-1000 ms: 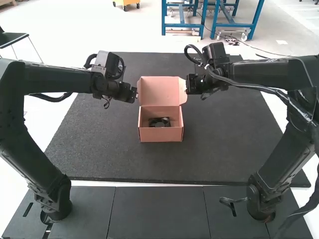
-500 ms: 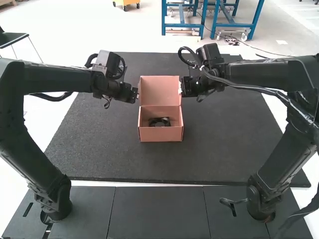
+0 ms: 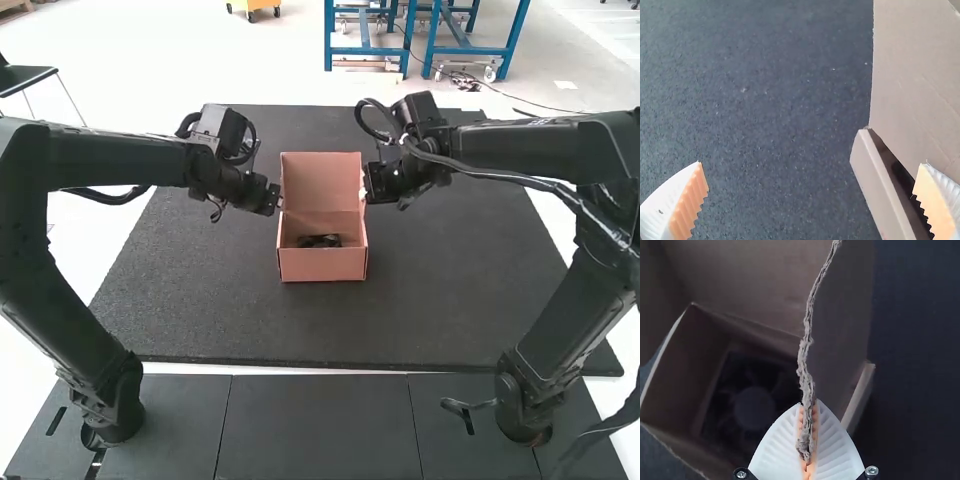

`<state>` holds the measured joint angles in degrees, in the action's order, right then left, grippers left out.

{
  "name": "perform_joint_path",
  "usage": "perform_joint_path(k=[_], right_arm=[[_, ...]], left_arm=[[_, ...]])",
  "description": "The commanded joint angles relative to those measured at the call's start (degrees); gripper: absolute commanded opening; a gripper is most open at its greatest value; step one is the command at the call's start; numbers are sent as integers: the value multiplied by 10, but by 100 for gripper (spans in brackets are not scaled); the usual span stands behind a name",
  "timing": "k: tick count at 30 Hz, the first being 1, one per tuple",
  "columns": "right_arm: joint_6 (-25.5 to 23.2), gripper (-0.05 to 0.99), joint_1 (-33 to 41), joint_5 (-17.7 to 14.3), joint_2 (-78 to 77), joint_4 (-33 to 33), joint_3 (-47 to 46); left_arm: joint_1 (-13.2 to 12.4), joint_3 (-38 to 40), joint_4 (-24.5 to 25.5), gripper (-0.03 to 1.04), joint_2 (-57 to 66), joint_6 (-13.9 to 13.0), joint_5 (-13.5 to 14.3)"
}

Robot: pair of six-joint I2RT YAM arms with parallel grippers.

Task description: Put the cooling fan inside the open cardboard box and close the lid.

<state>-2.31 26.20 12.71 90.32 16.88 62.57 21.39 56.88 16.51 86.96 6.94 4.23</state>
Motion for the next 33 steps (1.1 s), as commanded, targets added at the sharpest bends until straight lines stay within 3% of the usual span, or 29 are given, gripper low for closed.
perform_joint_path(k=[1, 33], right_arm=[[14, -2, 15, 21, 4, 10, 6], [24, -2, 14, 29, -8, 61, 8]], left_arm=[[3, 11, -1, 97, -32, 5, -7], [8, -13, 5, 97, -54, 5, -18]])
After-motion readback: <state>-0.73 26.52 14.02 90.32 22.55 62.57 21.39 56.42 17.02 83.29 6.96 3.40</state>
